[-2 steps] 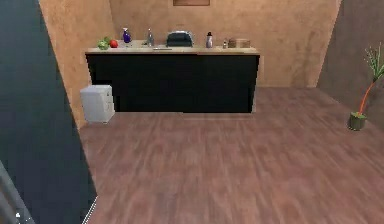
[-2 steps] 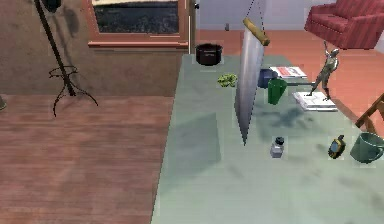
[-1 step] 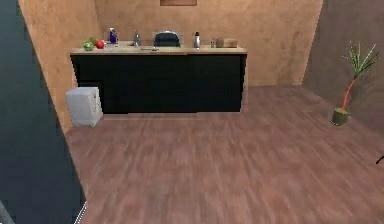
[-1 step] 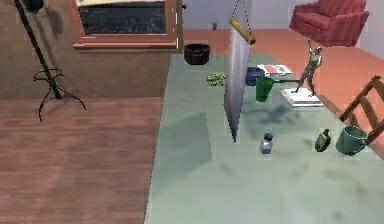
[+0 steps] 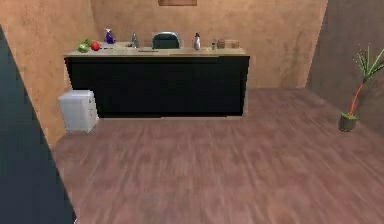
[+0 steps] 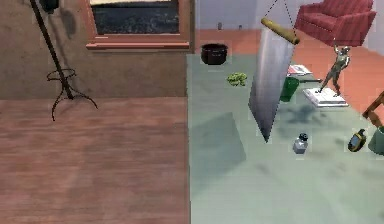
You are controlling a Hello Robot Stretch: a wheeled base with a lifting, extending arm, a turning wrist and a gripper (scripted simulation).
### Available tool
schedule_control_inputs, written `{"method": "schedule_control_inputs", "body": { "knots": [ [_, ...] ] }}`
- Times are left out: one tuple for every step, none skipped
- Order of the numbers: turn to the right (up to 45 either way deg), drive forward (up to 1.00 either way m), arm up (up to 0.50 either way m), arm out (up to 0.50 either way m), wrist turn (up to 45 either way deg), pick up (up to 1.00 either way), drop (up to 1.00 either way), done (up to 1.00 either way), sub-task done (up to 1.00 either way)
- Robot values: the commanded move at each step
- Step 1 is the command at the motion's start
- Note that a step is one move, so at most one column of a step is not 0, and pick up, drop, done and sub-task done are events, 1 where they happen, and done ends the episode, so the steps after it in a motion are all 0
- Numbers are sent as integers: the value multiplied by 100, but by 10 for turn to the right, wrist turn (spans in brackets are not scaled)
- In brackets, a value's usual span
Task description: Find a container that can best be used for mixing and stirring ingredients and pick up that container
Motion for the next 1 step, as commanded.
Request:
{"method": "schedule_control_inputs", "body": {
  "knots": [
    [390,0,0,0,0,0,0,0,0]
  ]
}}
